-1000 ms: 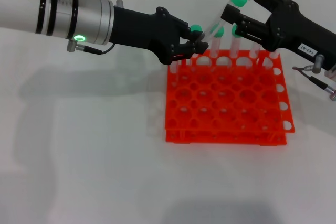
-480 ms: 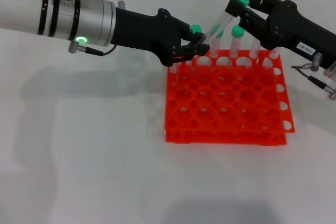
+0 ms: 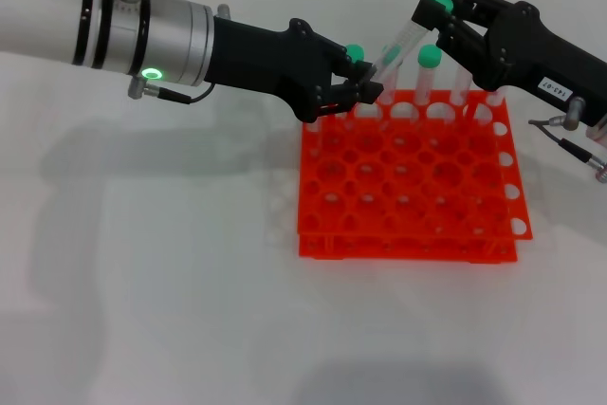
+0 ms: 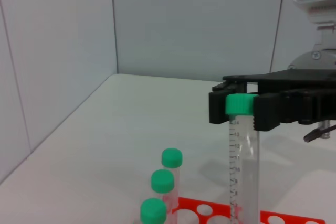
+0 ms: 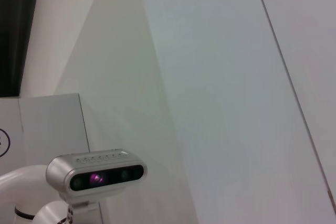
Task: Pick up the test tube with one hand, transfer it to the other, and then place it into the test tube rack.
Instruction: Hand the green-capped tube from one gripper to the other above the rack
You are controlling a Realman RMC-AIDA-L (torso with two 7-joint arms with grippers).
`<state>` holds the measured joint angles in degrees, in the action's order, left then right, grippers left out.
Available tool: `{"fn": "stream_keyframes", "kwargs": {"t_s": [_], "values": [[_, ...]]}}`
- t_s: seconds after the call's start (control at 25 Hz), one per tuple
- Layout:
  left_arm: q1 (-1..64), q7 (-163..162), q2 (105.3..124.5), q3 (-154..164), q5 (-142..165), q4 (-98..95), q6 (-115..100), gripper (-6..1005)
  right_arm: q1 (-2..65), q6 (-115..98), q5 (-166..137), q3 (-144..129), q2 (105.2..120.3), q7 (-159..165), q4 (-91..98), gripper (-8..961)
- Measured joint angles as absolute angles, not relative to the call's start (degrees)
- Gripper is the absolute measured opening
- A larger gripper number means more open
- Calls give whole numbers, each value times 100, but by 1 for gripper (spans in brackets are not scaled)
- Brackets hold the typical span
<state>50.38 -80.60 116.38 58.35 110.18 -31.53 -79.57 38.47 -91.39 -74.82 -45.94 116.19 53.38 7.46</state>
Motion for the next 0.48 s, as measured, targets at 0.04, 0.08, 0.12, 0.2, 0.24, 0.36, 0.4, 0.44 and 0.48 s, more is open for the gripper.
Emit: {"fn": "stream_keyframes", "kwargs": {"t_s": [0.04, 0.08, 0.12, 0.2, 0.24, 0.36, 0.4, 0.44, 0.48], "values": [[5038, -8125, 11643, 5839, 11036, -3174, -7944, 209, 3845, -9139, -7482, -4594, 11619, 5336, 747, 259], [5038, -8196, 11653, 5841, 11060, -3208, -7936, 217, 3844, -9138, -7482, -4597, 11619, 5336, 750, 259], [5034, -8327, 11668, 5843, 11107, -3274, -7936, 226, 3844, -9138, -7482, -4604, 11619, 5337, 762, 259], [4997, -8603, 11736, 5849, 11193, -3488, -7929, 242, 3842, -9140, -7476, -4613, 11618, 5343, 782, 259], [4969, -8754, 11782, 5854, 11230, -3621, -7928, 251, 3840, -9140, -7476, -4618, 11618, 5350, 782, 258], [4875, -9091, 11880, 5924, 11371, -4012, -7940, 276, 3830, -9146, -7476, -4620, 11610, 5353, 787, 258], [4825, -9232, 11905, 6007, 11393, -4169, -7948, 284, 3827, -9149, -7477, -4620, 11606, 5352, 793, 258], [4794, -9336, 11911, 6073, 11399, -4259, -7952, 293, 3826, -9152, -7482, -4621, 11601, 5350, 801, 258], [4738, -9494, 11912, 6172, 11400, -4409, -7959, 301, 3825, -9154, -7489, -4621, 11597, 5349, 805, 258]]}}
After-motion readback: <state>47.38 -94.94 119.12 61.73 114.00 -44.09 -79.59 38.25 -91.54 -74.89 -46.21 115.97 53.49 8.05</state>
